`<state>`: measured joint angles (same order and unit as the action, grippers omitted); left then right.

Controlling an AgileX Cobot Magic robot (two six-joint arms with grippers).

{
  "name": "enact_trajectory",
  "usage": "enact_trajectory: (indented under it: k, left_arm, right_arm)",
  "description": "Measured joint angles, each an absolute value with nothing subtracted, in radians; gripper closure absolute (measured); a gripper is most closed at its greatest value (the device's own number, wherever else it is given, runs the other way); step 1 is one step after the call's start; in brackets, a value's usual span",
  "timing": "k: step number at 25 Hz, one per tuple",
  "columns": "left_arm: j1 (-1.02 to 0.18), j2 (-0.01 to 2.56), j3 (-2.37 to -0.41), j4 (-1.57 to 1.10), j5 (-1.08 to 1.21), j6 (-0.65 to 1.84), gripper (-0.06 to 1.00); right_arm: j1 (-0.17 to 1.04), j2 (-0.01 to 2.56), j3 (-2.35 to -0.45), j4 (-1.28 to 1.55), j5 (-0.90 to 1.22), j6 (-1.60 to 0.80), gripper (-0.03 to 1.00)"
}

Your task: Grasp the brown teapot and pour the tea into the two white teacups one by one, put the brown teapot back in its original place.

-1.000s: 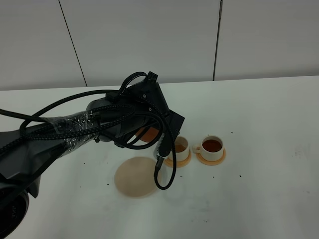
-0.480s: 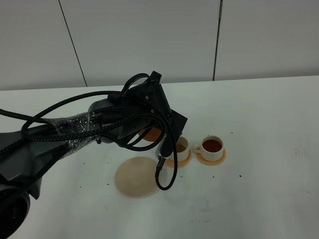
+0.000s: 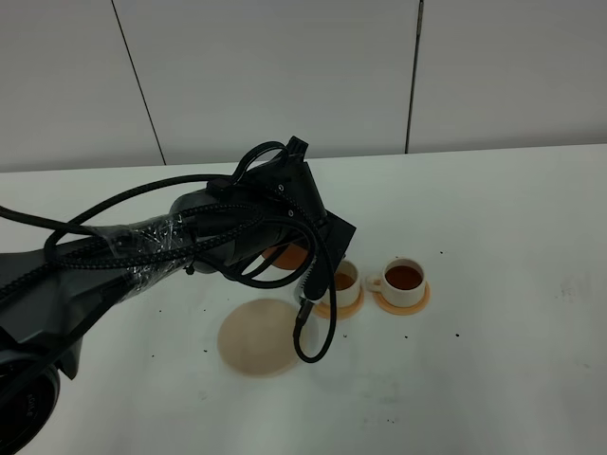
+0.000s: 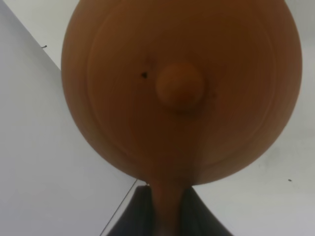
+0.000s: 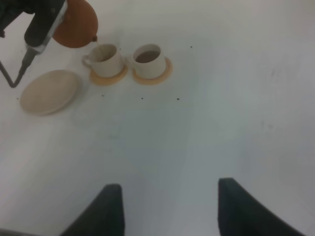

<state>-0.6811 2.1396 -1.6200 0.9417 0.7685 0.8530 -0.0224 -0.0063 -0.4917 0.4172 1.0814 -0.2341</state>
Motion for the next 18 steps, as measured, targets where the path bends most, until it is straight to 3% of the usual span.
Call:
enact_trajectory:
  k: [18]
  left_arm:
    - [-0.681,2.14,-1.62,0.941,0.768,0.913,0.78]
  right_arm:
    - [-0.022,-0.006,-0.492,0.417,1.081,-0.234,0.55]
